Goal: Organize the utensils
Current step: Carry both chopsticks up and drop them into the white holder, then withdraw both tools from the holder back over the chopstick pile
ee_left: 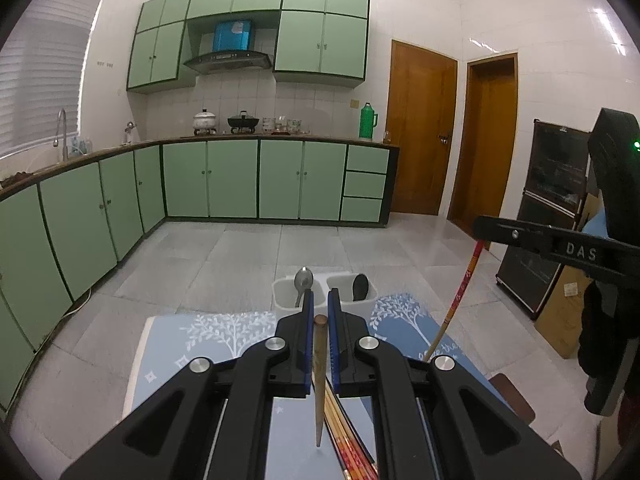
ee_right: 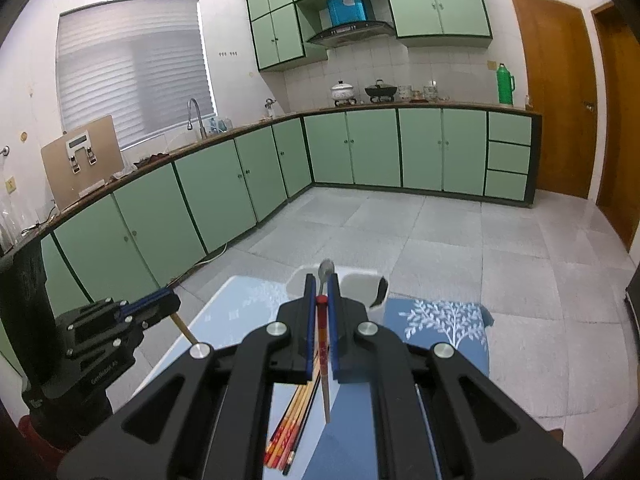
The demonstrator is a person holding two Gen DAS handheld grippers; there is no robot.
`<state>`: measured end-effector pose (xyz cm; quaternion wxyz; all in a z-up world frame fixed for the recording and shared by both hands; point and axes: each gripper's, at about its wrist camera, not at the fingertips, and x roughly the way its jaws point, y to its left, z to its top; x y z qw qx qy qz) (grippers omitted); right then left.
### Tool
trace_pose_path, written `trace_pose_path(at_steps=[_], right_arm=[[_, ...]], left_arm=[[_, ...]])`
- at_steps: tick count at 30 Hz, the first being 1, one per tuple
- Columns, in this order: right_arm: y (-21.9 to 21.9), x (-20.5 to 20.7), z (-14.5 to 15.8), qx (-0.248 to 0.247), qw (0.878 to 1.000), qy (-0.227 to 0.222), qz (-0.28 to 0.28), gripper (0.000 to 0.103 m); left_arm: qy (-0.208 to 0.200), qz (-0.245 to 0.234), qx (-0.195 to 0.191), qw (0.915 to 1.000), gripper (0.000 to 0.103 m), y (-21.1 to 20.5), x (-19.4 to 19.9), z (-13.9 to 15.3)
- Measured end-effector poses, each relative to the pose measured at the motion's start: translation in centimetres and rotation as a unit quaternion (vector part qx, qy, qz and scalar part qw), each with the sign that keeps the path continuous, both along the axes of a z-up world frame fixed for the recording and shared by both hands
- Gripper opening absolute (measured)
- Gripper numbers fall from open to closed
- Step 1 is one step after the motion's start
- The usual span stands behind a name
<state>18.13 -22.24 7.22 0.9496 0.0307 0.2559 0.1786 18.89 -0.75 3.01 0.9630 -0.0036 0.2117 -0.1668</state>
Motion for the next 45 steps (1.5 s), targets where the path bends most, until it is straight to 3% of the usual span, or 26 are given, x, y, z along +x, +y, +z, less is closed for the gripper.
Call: trace_pose_path(at_steps=[4, 11, 17, 21, 24, 32, 34, 37, 42, 45], right_arm=[[0.3, 1.3, 1.8, -0.006, 1.0, -0.015, 0.002, 0.005], [0.0, 5.2, 6.0, -0.007, 0.997, -0.073, -0.015, 0.005], [-0.7, 10.2, 6.8, 0.001, 0.995, -0.095, -0.034, 0.005], [-0.9, 13.5, 4.5, 0.008, 0.996, -0.075, -0.037, 0.005], [-0.9, 15.0, 2.2, 0.007, 0.998, -0.053, -0.035, 0.005], [-0.2, 16.4, -2.4, -0.01, 1.0, -0.004, -0.027, 0.008], [-0.5, 16.1, -2.6, -0.006, 1.0, 0.001, -0.03, 0.01], [-1.2, 15.3, -2.3, -0.001, 0.999, -0.003, -0.042, 0.019], [-3.0, 12.5, -2.0, -0.002, 0.997, -0.014, -0.07, 0.049], [-3.9, 10.2, -2.5, 0.003, 0.997, -0.016, -0.079, 0.057]], left_arm=[[-0.016, 0.001, -0.007, 0.9999, 0.007, 0.3, 1.0, 1.5], [-0.076, 0.004, -0.031, 0.9966, 0.007, 0.2, 4.3, 6.7], [-0.118, 0.016, -0.034, 0.9922, 0.007, -1.0, 9.3, 9.3], [-0.113, 0.019, -0.035, 0.9928, 0.007, -2.1, 12.8, 7.5], [-0.086, 0.018, -0.033, 0.9956, 0.007, -2.7, 15.3, 5.0], [-0.031, 0.003, -0.018, 0.9993, 0.008, -3.2, 16.9, 0.5], [-0.024, 0.003, -0.017, 0.9996, 0.019, -3.0, 16.8, 0.2], [-0.022, 0.005, -0.019, 0.9996, 0.026, -2.5, 16.1, 0.4], [-0.024, 0.013, -0.023, 0.9994, 0.051, -1.1, 13.7, 1.0], [-0.025, 0.019, -0.026, 0.9992, 0.062, -0.2, 11.3, 0.9]])
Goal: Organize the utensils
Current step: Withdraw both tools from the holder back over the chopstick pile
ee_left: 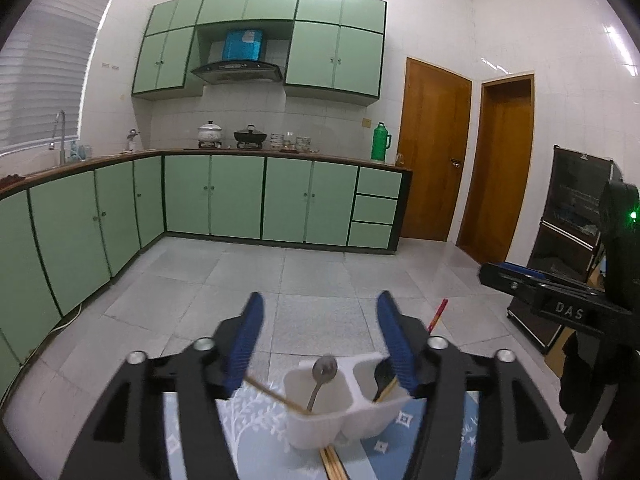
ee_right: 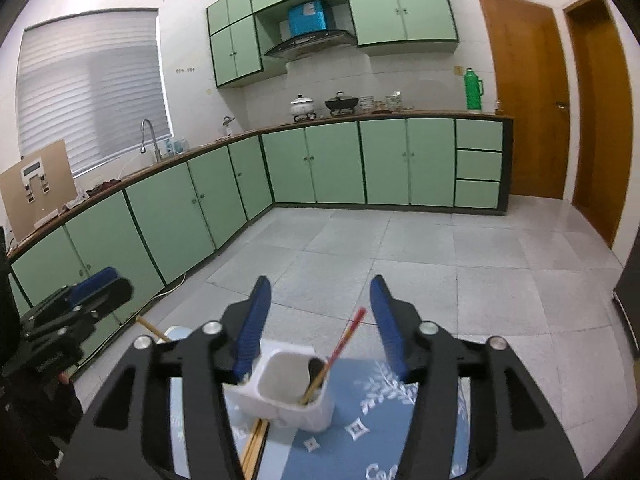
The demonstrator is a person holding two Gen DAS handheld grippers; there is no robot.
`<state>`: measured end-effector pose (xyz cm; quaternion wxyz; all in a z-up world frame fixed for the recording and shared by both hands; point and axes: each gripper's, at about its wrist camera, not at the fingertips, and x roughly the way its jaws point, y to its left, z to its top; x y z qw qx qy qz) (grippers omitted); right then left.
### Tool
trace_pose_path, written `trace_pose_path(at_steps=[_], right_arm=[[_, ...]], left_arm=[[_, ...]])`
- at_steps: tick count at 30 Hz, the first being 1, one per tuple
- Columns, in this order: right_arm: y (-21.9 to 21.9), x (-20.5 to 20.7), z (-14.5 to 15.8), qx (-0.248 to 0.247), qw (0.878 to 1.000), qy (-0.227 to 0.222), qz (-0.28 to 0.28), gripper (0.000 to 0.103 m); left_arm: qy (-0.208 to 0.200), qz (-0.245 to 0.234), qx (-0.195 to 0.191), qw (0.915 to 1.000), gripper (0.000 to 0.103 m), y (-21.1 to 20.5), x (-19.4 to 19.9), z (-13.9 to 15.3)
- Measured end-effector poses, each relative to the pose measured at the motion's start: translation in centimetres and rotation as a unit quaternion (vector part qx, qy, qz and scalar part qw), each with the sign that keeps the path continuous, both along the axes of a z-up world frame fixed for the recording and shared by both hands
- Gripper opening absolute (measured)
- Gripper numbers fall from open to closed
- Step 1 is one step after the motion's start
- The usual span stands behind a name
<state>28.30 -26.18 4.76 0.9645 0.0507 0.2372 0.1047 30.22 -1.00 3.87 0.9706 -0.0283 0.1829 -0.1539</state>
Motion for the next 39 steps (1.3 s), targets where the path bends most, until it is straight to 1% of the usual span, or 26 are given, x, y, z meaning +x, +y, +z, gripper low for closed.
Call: trace_pose_path(at_steps=[4, 5, 7, 8, 9, 11, 12, 13, 15, 17, 18, 20, 25, 26, 32, 37, 38, 39], right_arm=[[-0.7, -3.9, -1.5, 0.002, 1.0, -0.002, -0.01, 0.066], [-0.7, -5.0, -2.1, 0.005, 1.0, 0.001, -0.012, 0.07], [-0.7, -7.0, -3.3, 0.004, 1.0, 0.006, -0.014, 0.072], [-0.6, -7.7, -3.8, 0.003, 1.0, 0.007, -0.016, 0.076], [-0.5, -8.5, -4.3, 0.001, 1.0, 0.009, -0.018, 0.081], [0.0, -10.4, -5.7, -0.007, 1.0, 0.014, -0.022, 0.085], [0.3, -11.3, -6.4, -0.013, 0.999, 0.017, -0.025, 0.089], [0.3, -11.3, -6.4, -0.013, 0.999, 0.017, -0.025, 0.09], [0.9, -12.5, -7.7, -0.017, 0.999, 0.026, -0.027, 0.092], [1.3, -13.5, -8.9, -0.015, 0.999, 0.039, -0.026, 0.094], [1.7, -14.1, -9.7, -0.015, 0.999, 0.044, -0.026, 0.094], [2.3, -14.8, -11.1, -0.022, 0.998, 0.056, -0.028, 0.094], [3.6, -16.2, -14.9, -0.02, 0.994, 0.107, -0.019, 0.094], [3.9, -16.3, -15.2, -0.022, 0.993, 0.113, -0.019, 0.094], [5.8, -17.7, -18.8, -0.043, 0.988, 0.15, -0.009, 0.094], [7.2, -18.5, -20.4, -0.057, 0.984, 0.167, 0.007, 0.094], [7.6, -18.7, -20.8, -0.061, 0.983, 0.17, 0.01, 0.091], [7.9, -18.8, -21.0, -0.066, 0.982, 0.174, 0.015, 0.085]], left_arm=[[0.014, 0.012, -0.004, 0.9998, 0.074, 1.0, -3.0, -1.2], [0.023, 0.016, -0.007, 0.9996, 0.074, 1.3, -4.0, -1.9], [0.038, 0.021, -0.009, 0.999, 0.075, 1.6, -5.1, -3.0], [0.045, 0.023, -0.009, 0.9987, 0.075, 1.8, -5.6, -3.5], [0.053, 0.027, -0.007, 0.9982, 0.075, 1.9, -6.4, -4.4], [0.069, 0.032, 0.002, 0.9971, 0.075, 2.1, -7.7, -5.9], [0.075, 0.032, 0.005, 0.9967, 0.077, 2.2, -8.0, -6.3], [0.081, 0.032, 0.012, 0.9961, 0.08, 2.2, -8.5, -7.0], [0.095, 0.038, 0.028, 0.9943, 0.081, 2.1, -9.9, -8.7], [0.108, 0.038, 0.034, 0.9928, 0.081, 2.0, -10.6, -9.9], [0.121, 0.038, 0.04, 0.9911, 0.081, 1.9, -11.0, -11.0], [0.131, 0.04, 0.057, 0.989, 0.081, 1.8, -11.7, -12.3], [0.167, 0.046, 0.061, 0.9829, 0.081, 2.5, -13.0, -15.6], [0.175, 0.049, 0.065, 0.9812, 0.081, 2.6, -13.2, -16.2], [0.207, 0.052, 0.074, 0.9741, 0.081, 3.2, -14.0, -19.1], [0.229, 0.058, 0.077, 0.9687, 0.081, 3.7, -14.2, -20.7], [0.231, 0.058, 0.077, 0.968, 0.081, 3.8, -14.2, -20.9], [0.233, 0.058, 0.078, 0.9676, 0.081, 3.9, -14.2, -21.0]])
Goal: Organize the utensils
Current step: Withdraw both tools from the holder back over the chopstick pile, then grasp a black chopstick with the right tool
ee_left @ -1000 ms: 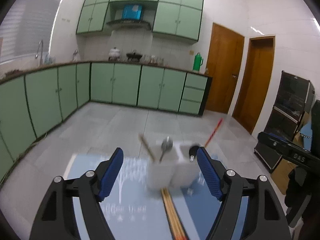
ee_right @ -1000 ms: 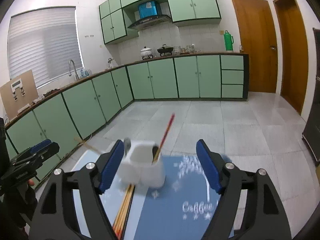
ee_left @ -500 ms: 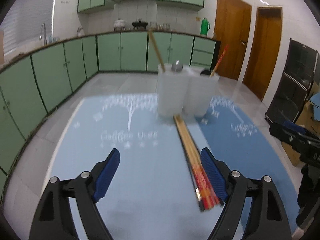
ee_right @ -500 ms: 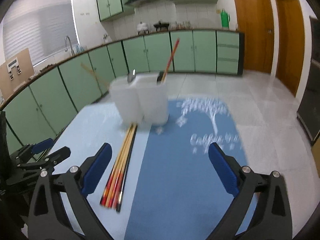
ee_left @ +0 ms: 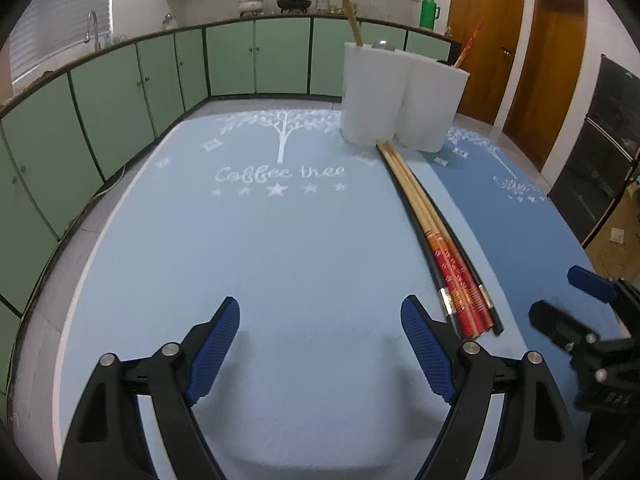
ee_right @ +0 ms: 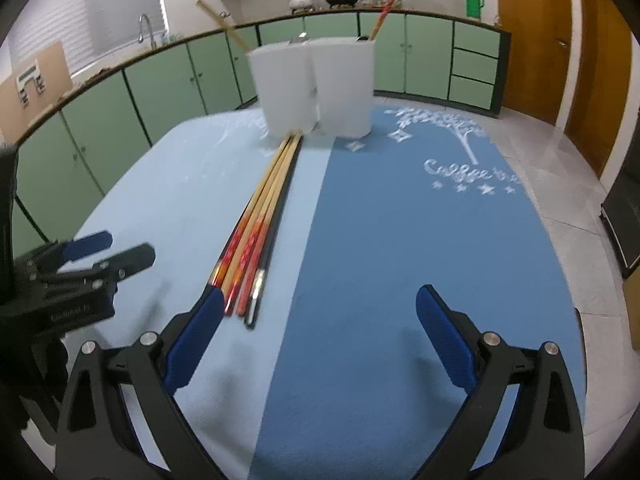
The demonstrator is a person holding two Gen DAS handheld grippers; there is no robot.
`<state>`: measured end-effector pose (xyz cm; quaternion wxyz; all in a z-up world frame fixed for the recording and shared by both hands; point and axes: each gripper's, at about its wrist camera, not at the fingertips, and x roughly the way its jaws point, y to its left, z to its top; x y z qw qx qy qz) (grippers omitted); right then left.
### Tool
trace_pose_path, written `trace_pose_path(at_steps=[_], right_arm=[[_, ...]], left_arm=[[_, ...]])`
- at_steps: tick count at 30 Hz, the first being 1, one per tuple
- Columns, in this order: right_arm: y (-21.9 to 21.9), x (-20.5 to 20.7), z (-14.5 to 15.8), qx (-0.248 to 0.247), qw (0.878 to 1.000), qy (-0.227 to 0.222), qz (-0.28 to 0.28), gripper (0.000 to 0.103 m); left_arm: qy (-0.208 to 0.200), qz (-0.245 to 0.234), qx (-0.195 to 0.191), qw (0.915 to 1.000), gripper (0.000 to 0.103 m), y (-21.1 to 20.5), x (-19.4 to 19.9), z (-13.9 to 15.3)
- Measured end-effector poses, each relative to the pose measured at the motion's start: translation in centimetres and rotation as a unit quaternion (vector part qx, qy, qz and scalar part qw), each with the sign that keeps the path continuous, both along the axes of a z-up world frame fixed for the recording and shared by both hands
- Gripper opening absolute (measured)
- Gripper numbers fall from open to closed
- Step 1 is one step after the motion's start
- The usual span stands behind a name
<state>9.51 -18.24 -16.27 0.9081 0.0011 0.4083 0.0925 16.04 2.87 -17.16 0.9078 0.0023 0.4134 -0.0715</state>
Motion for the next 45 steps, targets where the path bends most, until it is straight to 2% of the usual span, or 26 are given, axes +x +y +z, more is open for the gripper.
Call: trace_pose_path(at_steps=[8, 17, 20, 25, 28, 32, 38, 45], right_arm=[[1.9, -0.3, -1.6, -0.02, 0.999, 0.024, 0.025, 0.068], [2.4, -0.2, -2.1, -0.052, 0.998, 0.029, 0.034, 0.06], [1.6, -0.1, -1.9, -0.053, 0.998, 0.029, 0.02, 0.059], [1.5, -0.2, -1.7, -0.033, 0.999, 0.029, 0.029, 0.051], [2.1, 0.0, -1.7, -0.027, 0.998, 0.028, 0.041, 0.037], [2.6, 0.5, -1.9, -0.017, 0.998, 0.033, 0.048, 0.008], [2.4, 0.4, -1.8, -0.011, 0.998, 0.03, 0.05, 0.006], [-0.1, 0.0, -1.8, -0.013, 0.999, 0.028, 0.011, 0.006]], left_arm=[[0.009, 0.001, -0.003, 1.0, 0.081, 0.1, 0.0, -0.7], [0.015, -0.001, -0.003, 0.9999, 0.082, -0.2, 0.1, -1.1], [0.016, -0.001, -0.003, 0.9999, 0.082, -0.2, 0.0, -1.2], [0.017, 0.001, -0.003, 0.9999, 0.082, -0.2, 0.0, -1.1], [0.017, 0.0, -0.001, 0.9999, 0.083, -0.3, -0.2, -1.1], [0.018, -0.002, 0.001, 0.9998, 0.083, -0.4, -0.3, -1.1], [0.02, -0.011, -0.005, 0.9997, 0.084, -0.9, -0.5, -1.1], [0.022, -0.037, -0.013, 0.999, 0.084, -2.8, -1.2, -0.9]])
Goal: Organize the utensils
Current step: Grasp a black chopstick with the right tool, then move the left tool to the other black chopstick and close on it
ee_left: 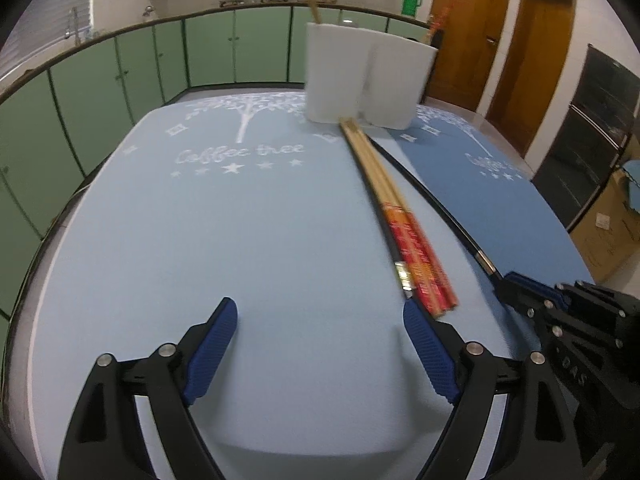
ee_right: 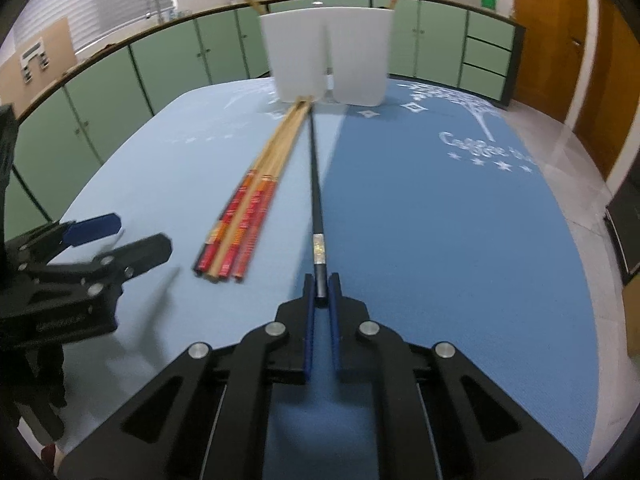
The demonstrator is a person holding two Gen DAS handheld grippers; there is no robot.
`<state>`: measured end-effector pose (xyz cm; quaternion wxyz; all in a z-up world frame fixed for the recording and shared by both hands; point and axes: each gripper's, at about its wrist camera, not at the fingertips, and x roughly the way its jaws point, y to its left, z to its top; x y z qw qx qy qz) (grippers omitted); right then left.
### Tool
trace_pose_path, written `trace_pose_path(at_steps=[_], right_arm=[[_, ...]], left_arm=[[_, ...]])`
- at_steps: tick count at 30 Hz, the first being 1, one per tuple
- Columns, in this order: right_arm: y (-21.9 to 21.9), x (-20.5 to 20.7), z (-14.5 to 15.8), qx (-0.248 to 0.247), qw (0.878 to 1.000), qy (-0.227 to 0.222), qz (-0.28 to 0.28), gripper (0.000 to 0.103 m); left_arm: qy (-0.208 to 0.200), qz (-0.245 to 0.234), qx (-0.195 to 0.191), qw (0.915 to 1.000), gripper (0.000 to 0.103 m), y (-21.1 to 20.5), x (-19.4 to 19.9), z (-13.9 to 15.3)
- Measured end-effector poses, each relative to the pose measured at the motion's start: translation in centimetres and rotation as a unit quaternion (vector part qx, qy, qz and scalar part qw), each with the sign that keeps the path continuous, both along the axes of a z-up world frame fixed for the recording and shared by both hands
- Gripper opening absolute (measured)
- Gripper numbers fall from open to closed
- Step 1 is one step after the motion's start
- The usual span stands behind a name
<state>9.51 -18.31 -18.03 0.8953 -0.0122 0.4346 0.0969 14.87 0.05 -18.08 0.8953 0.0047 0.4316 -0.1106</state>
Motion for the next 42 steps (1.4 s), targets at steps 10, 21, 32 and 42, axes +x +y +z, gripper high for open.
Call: trace_pose_path(at_steps=[10, 21, 32, 42], right_arm=[[-1.3, 0.1, -0.3, 0.006, 1.0, 0.001, -0.008, 0.006], [-1.3, 0.1, -0.3, 0.005, 1.0, 0.002, -0.006, 0.007], [-1.3, 0.2, -0.3, 0.004, 1.0, 0.002, -0.004, 0.008], [-1.5, 0.2, -0.3, 0.009, 1.0, 0.002, -0.003, 0.009]], left_arm=[[0.006, -0.013, 0.031, 0.9994, 0.086, -2.5, 0.1, -0.9], [0.009, 0.016, 0.043, 0.9989, 0.088, -0.5, -0.1, -1.0], [0.01, 0.021, 0.048, 0.9986, 0.089, 0.0, 0.3, -1.1], [0.011, 0.039, 0.045, 0.9982, 0.088, 0.5, 0.3, -1.0]])
